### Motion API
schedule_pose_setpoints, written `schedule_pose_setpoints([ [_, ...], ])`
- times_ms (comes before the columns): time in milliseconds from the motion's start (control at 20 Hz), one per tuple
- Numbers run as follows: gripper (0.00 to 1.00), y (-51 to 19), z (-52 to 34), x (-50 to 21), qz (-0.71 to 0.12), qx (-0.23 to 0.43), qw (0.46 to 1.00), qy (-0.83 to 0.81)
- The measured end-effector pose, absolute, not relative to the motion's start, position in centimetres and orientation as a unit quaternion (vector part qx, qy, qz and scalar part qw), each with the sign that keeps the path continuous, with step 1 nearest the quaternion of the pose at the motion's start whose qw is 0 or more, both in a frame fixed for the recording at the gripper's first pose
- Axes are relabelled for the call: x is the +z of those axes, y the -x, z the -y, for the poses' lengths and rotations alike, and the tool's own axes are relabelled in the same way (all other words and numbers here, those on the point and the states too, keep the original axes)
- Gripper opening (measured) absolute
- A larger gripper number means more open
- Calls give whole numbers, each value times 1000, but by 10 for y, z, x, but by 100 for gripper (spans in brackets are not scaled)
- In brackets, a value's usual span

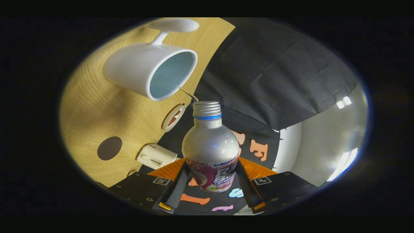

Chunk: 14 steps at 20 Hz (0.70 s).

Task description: Take the bottle from table, then pour the juice into the cup, finally place the bottle on the coaster

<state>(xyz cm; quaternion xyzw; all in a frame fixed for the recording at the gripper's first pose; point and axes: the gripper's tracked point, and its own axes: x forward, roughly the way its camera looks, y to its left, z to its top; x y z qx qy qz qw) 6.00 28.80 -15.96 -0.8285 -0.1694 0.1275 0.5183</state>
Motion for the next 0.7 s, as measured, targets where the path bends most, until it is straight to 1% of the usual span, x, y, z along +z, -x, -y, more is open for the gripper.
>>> schedule_pose_setpoints([
  [700,77,-62,-293,-154,188,126,499,837],
])
